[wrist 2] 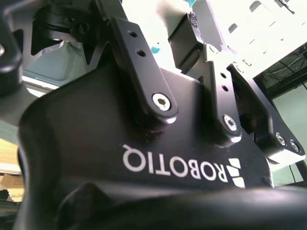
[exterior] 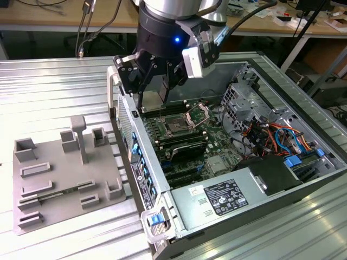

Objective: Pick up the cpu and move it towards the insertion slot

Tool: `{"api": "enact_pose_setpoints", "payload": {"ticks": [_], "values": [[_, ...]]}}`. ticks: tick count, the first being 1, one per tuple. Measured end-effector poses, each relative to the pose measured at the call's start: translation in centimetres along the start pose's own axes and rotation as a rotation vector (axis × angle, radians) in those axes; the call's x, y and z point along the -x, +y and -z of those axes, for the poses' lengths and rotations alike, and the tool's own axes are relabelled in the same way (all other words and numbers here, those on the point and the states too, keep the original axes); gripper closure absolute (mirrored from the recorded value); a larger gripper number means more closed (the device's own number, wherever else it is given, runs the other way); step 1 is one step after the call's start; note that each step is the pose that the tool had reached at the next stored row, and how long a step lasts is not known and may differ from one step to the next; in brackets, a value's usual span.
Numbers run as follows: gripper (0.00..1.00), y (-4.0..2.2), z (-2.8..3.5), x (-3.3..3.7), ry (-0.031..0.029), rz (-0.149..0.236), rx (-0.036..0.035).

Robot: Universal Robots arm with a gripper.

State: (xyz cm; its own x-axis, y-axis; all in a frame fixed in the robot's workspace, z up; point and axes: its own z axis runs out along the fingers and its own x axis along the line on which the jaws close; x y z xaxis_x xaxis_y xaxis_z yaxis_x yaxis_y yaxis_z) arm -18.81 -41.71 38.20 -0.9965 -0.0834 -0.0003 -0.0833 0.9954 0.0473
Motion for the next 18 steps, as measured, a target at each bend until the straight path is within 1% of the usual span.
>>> {"api": "enact_pose_setpoints", "payload": {"ticks": [2,6,7,8,13,15,18], "values": [[0.45,-0.04,-0.01,0.49,0.0001,0.000,0.0000],[0.45,-0.09,-0.02,1.02,0.0000,0.000,0.0000],[0.45,-0.14,-0.04,1.66,0.0001,0.000,0.0000],[0.45,-0.18,-0.07,2.11,0.0000,0.000,0.0001],[0.45,-0.25,-0.17,2.87,0.0001,0.000,0.0000],[0.45,-0.29,-0.25,3.37,0.0001,0.000,0.0000],[0.45,-0.33,-0.32,3.76,0.0000,0.000,0.0001]]}}
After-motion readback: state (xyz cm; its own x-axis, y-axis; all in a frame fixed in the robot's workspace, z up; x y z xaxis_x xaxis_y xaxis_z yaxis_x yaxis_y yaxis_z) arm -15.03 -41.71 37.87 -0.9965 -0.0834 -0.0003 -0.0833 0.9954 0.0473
